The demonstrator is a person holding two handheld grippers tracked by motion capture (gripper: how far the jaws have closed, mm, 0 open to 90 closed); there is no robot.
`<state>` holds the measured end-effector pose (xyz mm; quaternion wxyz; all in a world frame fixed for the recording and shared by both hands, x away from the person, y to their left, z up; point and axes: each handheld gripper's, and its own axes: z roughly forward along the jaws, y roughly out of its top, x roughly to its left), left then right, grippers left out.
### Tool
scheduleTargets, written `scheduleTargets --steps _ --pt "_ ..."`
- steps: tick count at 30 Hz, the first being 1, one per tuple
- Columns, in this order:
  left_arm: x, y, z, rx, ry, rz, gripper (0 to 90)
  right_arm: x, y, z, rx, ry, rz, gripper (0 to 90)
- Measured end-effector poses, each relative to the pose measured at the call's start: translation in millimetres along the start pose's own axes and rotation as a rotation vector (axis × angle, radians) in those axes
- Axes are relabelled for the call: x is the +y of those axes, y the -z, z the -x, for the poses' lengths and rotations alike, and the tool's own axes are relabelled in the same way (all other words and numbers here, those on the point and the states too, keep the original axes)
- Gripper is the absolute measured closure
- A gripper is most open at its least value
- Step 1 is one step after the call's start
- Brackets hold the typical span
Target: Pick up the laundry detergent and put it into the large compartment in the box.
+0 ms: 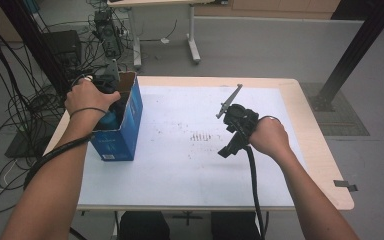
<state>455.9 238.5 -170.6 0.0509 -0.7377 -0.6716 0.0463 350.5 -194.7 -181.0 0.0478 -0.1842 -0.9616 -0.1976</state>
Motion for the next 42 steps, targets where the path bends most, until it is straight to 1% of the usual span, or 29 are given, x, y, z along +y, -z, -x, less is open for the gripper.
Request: scheduleTargets --steps 5,12,26,30,38,42 --pt "-0.1 0.1 0.9 0.002 -0.002 -0.001 37.3 -0.1 -0.3 -0.5 0.001 -0.005 0.001 3.4" --pt "-0.2 -0.2 -0.1 0.000 -0.003 -0.001 37.3 -0.8 -1.5 -0.7 0.002 0.000 0.009 3.4" --pt "-0.2 -0.4 1.2 0.003 -0.003 0.000 37.3 -1.5 -2.2 0.4 0.003 -0.005 0.006 3.4" --pt "0.3 -0.3 2.2 0.006 -0.005 -0.002 37.3 -1.2 -1.8 0.4 0.001 0.001 0.007 3.3" --pt "-0.1 -0.3 2.0 0.005 -0.004 -0.002 37.3 -2.9 -1.9 0.7 0.003 -0.006 0.009 3.4" --pt "-0.6 -0.4 2.9 0.008 -0.007 0.001 37.3 -3.4 -1.9 0.5 0.003 0.000 0.014 3.4"
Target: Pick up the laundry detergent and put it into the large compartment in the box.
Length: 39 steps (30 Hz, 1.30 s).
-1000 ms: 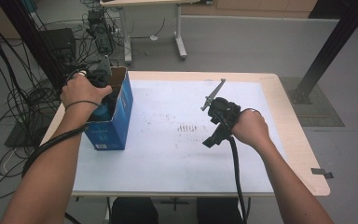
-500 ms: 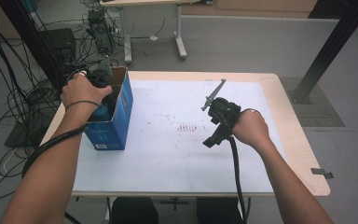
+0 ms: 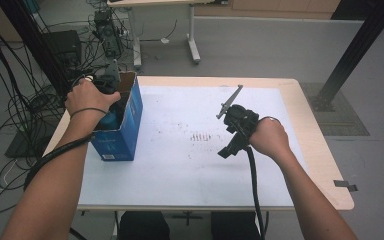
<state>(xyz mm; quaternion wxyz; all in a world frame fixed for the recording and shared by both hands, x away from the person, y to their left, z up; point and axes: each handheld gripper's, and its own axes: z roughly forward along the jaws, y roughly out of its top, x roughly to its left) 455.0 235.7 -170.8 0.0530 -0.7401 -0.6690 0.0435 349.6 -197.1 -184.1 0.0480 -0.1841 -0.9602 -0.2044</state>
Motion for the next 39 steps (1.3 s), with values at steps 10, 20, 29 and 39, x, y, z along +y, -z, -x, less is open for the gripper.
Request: scheduleTargets --steps 10,20,29,39 --pt "-0.1 0.4 -1.6 -0.005 0.002 0.003 37.1 0.3 -0.7 -0.1 0.005 -0.004 -0.003 3.4" --pt "-1.3 5.1 -2.4 -0.010 0.001 0.011 32.8 -2.2 -0.2 0.8 0.005 -0.004 0.002 3.4" --pt "-2.7 9.3 -3.6 -0.008 0.004 0.013 30.3 -1.6 -0.7 0.0 0.005 -0.006 0.003 3.3" --pt "-5.4 18.9 -4.4 -0.017 0.006 0.028 30.3 -1.1 -0.5 -0.7 0.002 -0.006 0.000 3.4"
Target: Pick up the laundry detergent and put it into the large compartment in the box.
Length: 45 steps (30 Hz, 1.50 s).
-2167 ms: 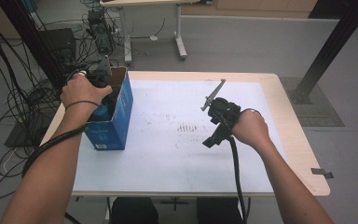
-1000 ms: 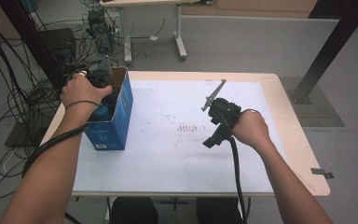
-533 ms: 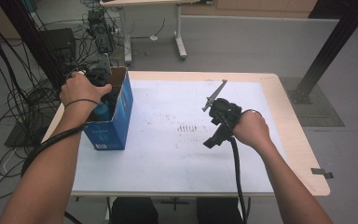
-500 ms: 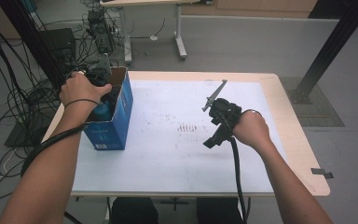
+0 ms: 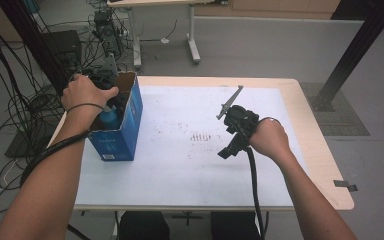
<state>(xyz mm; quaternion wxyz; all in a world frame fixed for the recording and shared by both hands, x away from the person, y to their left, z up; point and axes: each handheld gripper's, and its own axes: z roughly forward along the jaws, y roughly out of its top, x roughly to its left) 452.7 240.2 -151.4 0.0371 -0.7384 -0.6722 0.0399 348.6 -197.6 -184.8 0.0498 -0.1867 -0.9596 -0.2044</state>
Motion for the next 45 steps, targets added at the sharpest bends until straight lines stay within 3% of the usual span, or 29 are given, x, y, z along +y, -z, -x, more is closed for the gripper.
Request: scheduleTargets --steps 14,25,31,37,45 --pt "-8.3 30.4 5.2 0.001 -0.010 0.032 28.2 2.0 0.2 -0.9 -0.002 0.010 0.001 3.4" --pt "-16.7 51.3 9.6 -0.024 -0.038 0.048 17.1 3.2 1.1 -0.9 -0.001 0.014 -0.001 3.4" --pt "-20.6 61.5 18.9 -0.040 -0.084 0.053 12.3 4.7 -0.2 -1.5 0.000 0.016 0.001 3.3" --pt "-24.2 67.5 36.8 -0.031 -0.128 0.057 9.5 6.0 -2.4 -0.9 0.001 0.017 -0.002 3.4" --pt "-30.8 77.2 63.9 -0.042 -0.228 0.068 6.0 7.3 -2.6 1.0 0.001 0.017 -0.002 3.4"
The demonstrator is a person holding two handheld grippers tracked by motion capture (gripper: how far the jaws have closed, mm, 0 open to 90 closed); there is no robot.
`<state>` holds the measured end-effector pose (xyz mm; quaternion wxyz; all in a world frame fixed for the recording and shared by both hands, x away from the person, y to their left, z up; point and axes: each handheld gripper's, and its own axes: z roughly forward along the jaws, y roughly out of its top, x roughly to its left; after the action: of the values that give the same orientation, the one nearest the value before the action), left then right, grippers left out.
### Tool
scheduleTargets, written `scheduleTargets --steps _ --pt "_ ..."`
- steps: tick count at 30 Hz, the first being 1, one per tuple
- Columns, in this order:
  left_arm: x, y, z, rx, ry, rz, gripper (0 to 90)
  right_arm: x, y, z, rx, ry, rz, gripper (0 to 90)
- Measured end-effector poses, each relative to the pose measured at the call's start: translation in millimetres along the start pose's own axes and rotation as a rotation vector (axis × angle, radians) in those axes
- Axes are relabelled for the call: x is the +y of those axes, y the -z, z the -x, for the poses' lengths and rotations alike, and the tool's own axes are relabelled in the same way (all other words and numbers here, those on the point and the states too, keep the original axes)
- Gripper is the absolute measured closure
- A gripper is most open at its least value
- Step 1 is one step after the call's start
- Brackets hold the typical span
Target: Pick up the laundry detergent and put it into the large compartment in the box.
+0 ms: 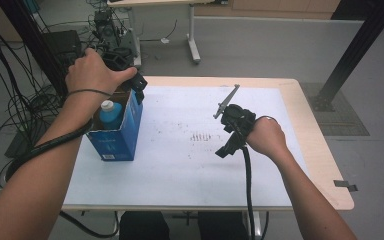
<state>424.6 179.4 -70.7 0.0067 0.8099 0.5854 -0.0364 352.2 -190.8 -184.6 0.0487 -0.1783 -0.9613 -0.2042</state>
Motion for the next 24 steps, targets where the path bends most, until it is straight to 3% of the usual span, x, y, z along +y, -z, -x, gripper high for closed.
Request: scheduleTargets --steps 13,16,18,24 --pt "-2.6 3.2 62.0 -0.010 -0.166 0.005 5.8 -6.5 0.0 -0.4 0.002 -0.016 0.003 3.3" --pt "-5.5 1.8 70.1 -0.014 -0.182 0.008 5.8 -6.7 -0.2 -1.4 0.001 -0.013 0.001 3.4" --pt "-6.5 -0.3 73.0 -0.042 -0.206 0.003 5.6 -7.4 -0.3 -1.9 0.001 -0.007 0.005 3.4" --pt "-7.6 -10.6 91.0 -0.048 -0.267 -0.018 5.4 -5.9 0.1 -4.0 -0.005 -0.009 0.001 3.4"
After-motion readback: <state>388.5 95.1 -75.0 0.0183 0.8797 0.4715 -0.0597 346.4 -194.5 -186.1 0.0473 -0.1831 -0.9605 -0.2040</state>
